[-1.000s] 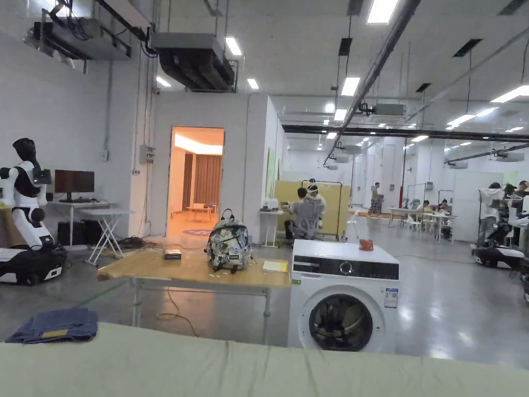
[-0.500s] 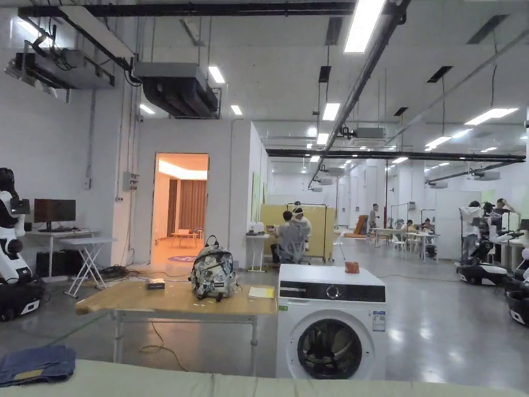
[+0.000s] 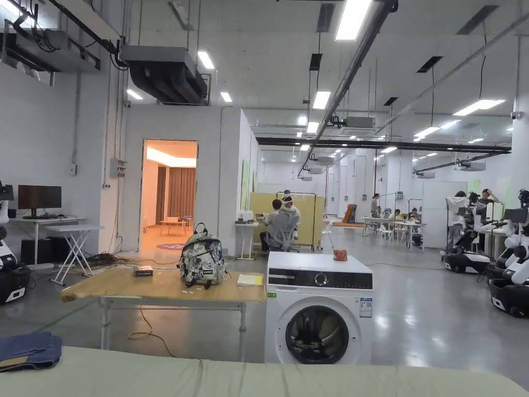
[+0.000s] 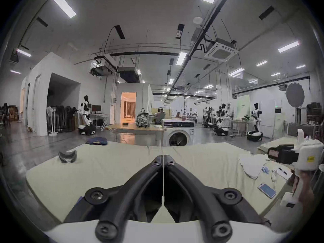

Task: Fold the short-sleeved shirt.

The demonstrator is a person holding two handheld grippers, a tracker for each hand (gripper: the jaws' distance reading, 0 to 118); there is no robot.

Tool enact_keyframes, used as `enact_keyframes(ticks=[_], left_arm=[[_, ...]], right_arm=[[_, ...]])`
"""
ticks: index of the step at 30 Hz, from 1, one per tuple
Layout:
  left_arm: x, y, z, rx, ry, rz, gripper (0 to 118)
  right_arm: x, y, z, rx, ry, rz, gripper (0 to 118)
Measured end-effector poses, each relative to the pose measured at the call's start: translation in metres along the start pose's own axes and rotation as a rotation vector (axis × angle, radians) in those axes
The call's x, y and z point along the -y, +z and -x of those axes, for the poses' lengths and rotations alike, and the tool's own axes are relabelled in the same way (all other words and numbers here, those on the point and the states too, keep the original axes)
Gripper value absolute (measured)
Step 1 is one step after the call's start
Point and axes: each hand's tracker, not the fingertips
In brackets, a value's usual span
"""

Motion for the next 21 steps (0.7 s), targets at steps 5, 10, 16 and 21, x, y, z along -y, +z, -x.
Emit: enact_keyframes(ticks=[5,10,16,21], left_arm=[[0.0009,-0.0012,-0.0005,0.005,-0.008,0.011,0],[0.0005,-0.0025,-0.0021,0.007,-0.005,0.014,0],[-0.0016,-0.0028,-0.0026,0.017,-0.001,0.014,0],[-0.0008,-0.0005,-0.0029,0.024,-0.002,0.007,0]], right_arm=[[0.0006,-0.0017,-0.0018,0.003,0.003,0.005,0],[0.0005,-0.0008,-0.0025,-0.002,-0.003,0.004,0],[0.0005,-0.0010,-0.0024,-0.007,-0.010,0.005,0],[-0.0038,0.0009,-0.0030,-0.008,-0.030,0.004,0]])
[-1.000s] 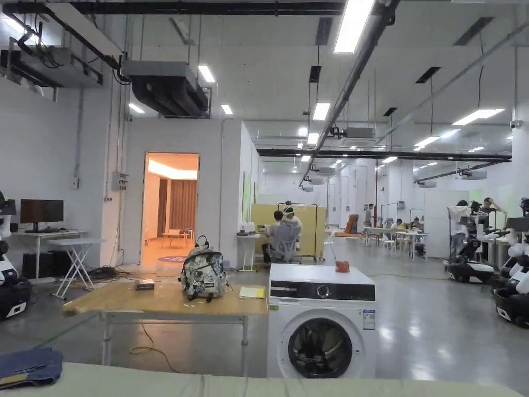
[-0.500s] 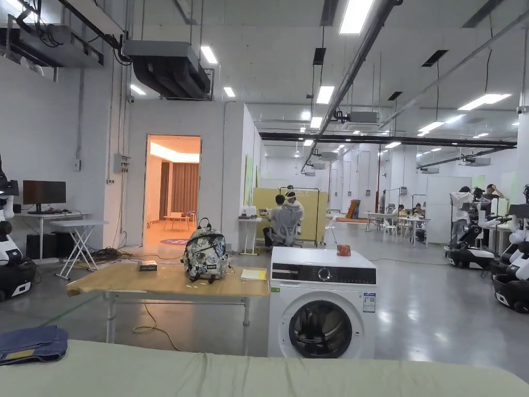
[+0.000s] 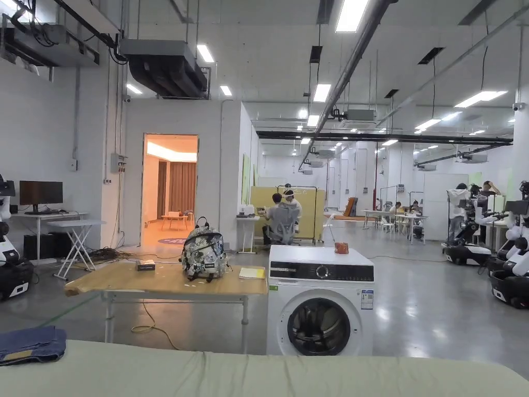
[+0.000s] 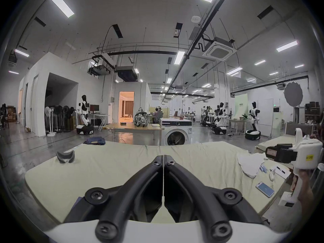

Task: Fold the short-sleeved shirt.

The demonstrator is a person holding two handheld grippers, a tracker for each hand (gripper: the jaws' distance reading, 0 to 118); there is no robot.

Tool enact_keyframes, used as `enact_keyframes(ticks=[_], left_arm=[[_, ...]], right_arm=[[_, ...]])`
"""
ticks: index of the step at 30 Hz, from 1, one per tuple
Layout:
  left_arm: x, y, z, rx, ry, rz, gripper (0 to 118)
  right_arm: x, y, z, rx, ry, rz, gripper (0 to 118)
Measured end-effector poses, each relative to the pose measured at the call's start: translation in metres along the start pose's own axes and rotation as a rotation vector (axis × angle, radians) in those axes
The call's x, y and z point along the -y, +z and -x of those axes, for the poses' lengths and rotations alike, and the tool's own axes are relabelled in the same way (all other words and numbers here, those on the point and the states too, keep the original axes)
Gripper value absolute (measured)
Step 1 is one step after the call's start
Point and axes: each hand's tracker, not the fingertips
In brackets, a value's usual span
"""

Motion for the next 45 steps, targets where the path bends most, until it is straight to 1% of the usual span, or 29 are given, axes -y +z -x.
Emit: enact_keyframes(ticks=[5,12,13,14,16,17,18,19,20,21,22,23,25,27,28,29,30,33,35,36,40,45], left_arm=[[-0.001,0.000,-0.001,-0.018,-0.004,-0.001,0],[-0.003,0.003,0.000,0.008,0.012,-0.017,0],[-0.003,0.003,0.000,0.005,0.012,-0.017,0],[-0.004,0.002,0.000,-0.003,0.009,-0.017,0],[-0.004,0.002,0.001,-0.009,0.008,-0.017,0],[-0.005,0.002,0.001,-0.015,0.013,-0.017,0],[-0.005,0.001,0.002,-0.014,0.022,-0.017,4],[-0.005,0.001,0.004,-0.007,0.031,-0.018,12],[-0.004,0.001,0.006,0.006,0.042,-0.018,15],[-0.005,0.001,0.006,0.008,0.047,-0.018,15],[-0.005,0.001,0.005,0.007,0.049,-0.020,24],[-0.005,0.001,0.005,0.004,0.051,-0.024,36],[-0.006,0.002,0.004,0.011,0.051,-0.028,49],[-0.007,0.002,0.003,0.009,0.045,-0.033,68],[-0.007,0.001,0.003,0.007,0.041,-0.033,78],[-0.007,0.001,0.003,0.008,0.036,-0.031,87],[-0.007,0.000,0.002,0.007,0.033,-0.031,89],[-0.007,0.000,0.001,0.000,0.027,-0.032,89],[-0.007,0.000,0.001,-0.001,0.025,-0.030,89],[-0.006,0.000,0.000,-0.003,0.022,-0.028,89],[-0.005,0.000,-0.002,-0.014,0.000,-0.024,89],[-0.005,0.001,-0.002,-0.017,0.002,-0.023,89]], right_arm=[[-0.001,0.001,0.000,0.003,0.010,0.000,0],[0.002,0.000,-0.001,0.009,-0.002,0.010,0],[0.002,0.000,-0.001,0.008,-0.007,0.010,5],[0.001,0.000,-0.001,0.007,-0.007,0.007,15],[0.001,0.000,0.000,0.002,-0.004,0.001,33],[0.001,0.000,0.000,-0.004,-0.001,-0.002,46],[0.001,0.001,0.000,-0.005,0.005,-0.005,56],[0.001,0.001,0.001,-0.006,0.010,-0.009,62],[0.001,0.002,0.002,-0.003,0.015,-0.013,66],[0.001,0.002,0.002,-0.002,0.018,-0.018,66],[0.001,0.003,0.003,-0.002,0.018,-0.021,74],[0.000,0.003,0.003,-0.001,0.015,-0.024,82],[0.000,0.004,0.003,0.002,0.006,-0.031,83],[0.000,0.003,0.002,-0.002,0.001,-0.031,84],[0.000,0.003,0.002,-0.002,0.001,-0.031,88],[0.001,0.003,0.001,-0.007,0.004,-0.027,96],[0.001,0.003,0.002,-0.015,0.008,-0.027,100],[0.002,0.003,0.004,-0.028,0.009,-0.033,105],[0.002,0.001,0.006,-0.011,0.017,-0.027,111],[0.002,0.000,0.006,-0.009,0.022,-0.022,112],[0.004,0.000,0.007,0.000,0.040,-0.022,112],[0.003,0.001,0.010,-0.006,0.032,-0.030,112]])
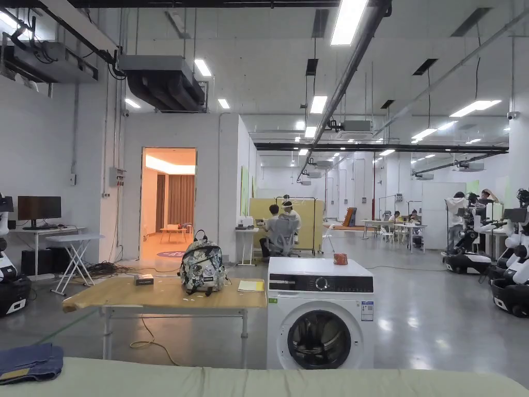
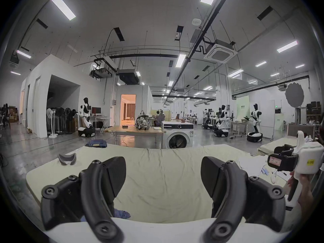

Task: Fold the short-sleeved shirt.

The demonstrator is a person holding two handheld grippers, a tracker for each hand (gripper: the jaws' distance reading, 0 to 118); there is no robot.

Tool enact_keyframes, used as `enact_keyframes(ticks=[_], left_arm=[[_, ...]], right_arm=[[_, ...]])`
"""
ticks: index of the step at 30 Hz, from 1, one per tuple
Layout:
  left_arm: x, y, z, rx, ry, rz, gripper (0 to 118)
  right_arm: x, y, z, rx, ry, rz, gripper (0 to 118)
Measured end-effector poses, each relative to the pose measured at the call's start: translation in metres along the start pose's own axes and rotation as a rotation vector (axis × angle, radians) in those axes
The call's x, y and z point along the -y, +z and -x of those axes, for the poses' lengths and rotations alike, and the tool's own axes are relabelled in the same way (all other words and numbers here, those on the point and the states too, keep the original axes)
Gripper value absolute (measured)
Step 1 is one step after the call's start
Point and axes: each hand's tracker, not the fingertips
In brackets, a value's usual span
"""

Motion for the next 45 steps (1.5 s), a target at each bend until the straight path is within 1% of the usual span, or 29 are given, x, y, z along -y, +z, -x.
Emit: enact_keyframes(ticks=[5,9,11,12,15,18,19,20,21,23,25,26,30,33,37,39,40,43,44,45], left_arm=[[0.001,0.000,-0.001,0.002,-0.003,0.005,89],[0.001,0.000,-0.002,0.000,-0.008,0.010,89],[0.002,-0.002,-0.002,0.002,0.005,0.017,89],[0.003,-0.002,-0.002,0.004,0.012,0.019,89],[0.004,-0.004,-0.003,0.014,0.019,0.025,89],[0.003,-0.004,-0.005,0.016,0.006,0.028,89],[0.002,-0.005,-0.006,0.016,0.003,0.029,89],[0.002,-0.005,-0.006,0.017,0.000,0.030,89],[0.001,-0.006,-0.007,0.021,-0.002,0.031,89],[0.002,-0.007,-0.008,0.020,-0.007,0.030,89],[0.001,-0.007,-0.010,0.027,-0.005,0.028,89],[0.001,-0.007,-0.010,0.033,0.000,0.027,89],[-0.001,-0.008,-0.013,0.045,-0.001,0.023,89],[-0.002,-0.007,-0.014,0.045,-0.015,0.022,89],[-0.002,-0.006,-0.014,0.045,-0.015,0.020,89],[-0.001,-0.006,-0.013,0.045,-0.011,0.021,89],[-0.001,-0.006,-0.013,0.045,-0.009,0.023,89],[0.000,-0.008,-0.013,0.047,-0.007,0.028,89],[0.001,-0.009,-0.013,0.048,-0.008,0.030,89],[0.001,-0.009,-0.013,0.050,-0.011,0.032,89]], right_arm=[[0.000,-0.002,0.001,0.027,-0.011,-0.005,112],[-0.002,-0.001,0.004,0.048,0.022,-0.012,112],[-0.004,-0.002,0.004,0.041,0.014,-0.006,112],[-0.004,-0.003,0.003,0.033,-0.009,-0.002,112],[-0.004,-0.005,-0.007,-0.016,-0.174,0.009,112],[-0.006,-0.007,-0.020,-0.044,-0.371,0.011,112],[-0.008,-0.007,-0.023,-0.047,-0.420,0.015,112],[-0.009,-0.007,-0.025,-0.045,-0.453,0.014,112],[-0.011,-0.007,-0.025,-0.023,-0.468,0.014,112],[-0.014,-0.007,-0.023,0.063,-0.484,0.028,112],[-0.017,-0.009,-0.021,0.117,-0.506,0.059,112],[-0.018,-0.010,-0.021,0.122,-0.515,0.078,112],[-0.015,-0.011,-0.024,0.041,-0.574,0.072,112],[-0.013,-0.011,-0.023,0.014,-0.595,0.065,112],[-0.013,-0.012,-0.023,-0.003,-0.589,0.081,112],[-0.012,-0.011,-0.022,-0.061,-0.560,0.072,112],[-0.011,-0.010,-0.021,-0.071,-0.549,0.067,112],[-0.015,-0.013,-0.014,-0.045,-0.545,0.088,112],[-0.015,-0.014,-0.014,-0.050,-0.545,0.094,112],[-0.013,-0.015,-0.014,-0.077,-0.544,0.080,112]])
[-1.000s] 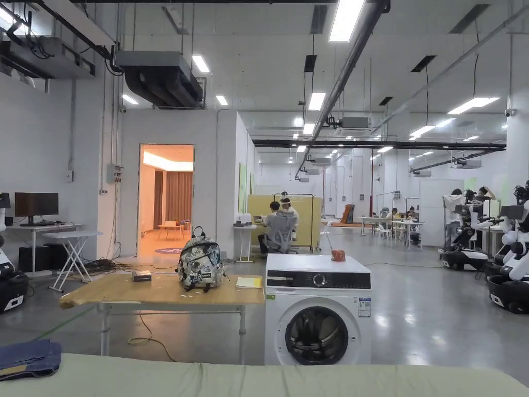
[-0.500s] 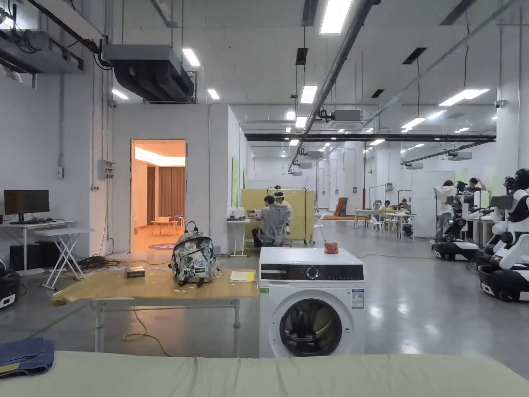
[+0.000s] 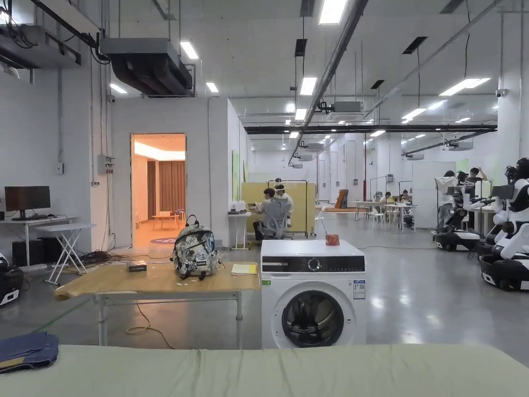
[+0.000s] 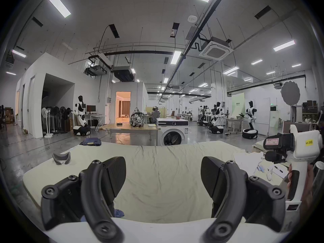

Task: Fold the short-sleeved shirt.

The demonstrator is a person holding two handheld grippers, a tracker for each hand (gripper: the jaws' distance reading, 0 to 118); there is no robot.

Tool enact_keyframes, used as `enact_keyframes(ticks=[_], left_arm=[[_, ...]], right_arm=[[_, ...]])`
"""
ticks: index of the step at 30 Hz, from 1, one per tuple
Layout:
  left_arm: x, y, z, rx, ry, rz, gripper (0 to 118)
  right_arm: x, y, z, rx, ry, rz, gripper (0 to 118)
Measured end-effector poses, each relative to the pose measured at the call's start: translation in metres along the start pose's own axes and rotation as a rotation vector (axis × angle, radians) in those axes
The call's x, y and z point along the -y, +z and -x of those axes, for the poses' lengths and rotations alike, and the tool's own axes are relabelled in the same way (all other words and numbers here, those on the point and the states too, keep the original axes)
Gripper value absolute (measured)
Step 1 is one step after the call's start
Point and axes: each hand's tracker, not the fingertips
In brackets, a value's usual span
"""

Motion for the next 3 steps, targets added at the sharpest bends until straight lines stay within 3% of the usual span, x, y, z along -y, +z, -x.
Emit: enact_keyframes(ticks=[3], left_arm=[[0.0009,0.0007,0.0000,0.000,-0.008,0.001,89]], right_arm=[[0.0017,0.0001,0.0014,-0.032,0.014,0.001,112]])
